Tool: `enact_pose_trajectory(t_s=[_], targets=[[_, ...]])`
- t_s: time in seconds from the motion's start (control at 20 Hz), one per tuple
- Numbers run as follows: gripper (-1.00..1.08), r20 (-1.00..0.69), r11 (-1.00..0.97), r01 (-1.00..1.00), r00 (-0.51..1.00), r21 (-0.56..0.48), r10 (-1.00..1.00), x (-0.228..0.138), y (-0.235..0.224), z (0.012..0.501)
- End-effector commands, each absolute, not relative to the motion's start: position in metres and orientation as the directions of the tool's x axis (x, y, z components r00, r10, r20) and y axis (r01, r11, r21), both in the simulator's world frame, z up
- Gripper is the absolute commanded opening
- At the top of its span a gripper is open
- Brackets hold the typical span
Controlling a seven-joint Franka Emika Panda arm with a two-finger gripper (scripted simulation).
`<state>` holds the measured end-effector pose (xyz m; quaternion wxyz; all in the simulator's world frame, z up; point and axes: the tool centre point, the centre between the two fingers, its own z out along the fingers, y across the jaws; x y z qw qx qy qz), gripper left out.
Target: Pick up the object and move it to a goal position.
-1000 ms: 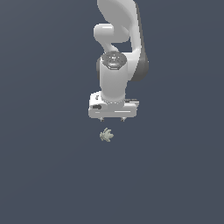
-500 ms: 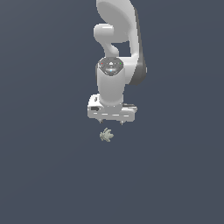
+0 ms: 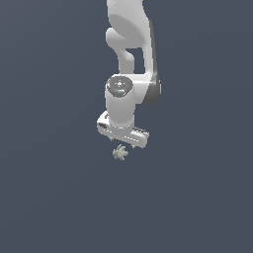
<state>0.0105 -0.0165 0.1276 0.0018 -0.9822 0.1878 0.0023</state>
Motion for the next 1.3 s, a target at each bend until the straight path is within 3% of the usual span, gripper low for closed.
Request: enact_pose_trajectory(t_s=[0.0, 0.55, 1.25], targets=[[1.0, -0.005, -0.897, -0.443, 0.897, -0.003, -0.443, 0.012, -0.021, 0.119], [1.0, -0.002, -0.765, -0.644, 0.765, -0.001, -0.644, 0.016, -0.034, 0.095], [1.0, 0.0, -0.733, -0.68, 0.733, 0.0, -0.68, 0.017, -0.037, 0.081]])
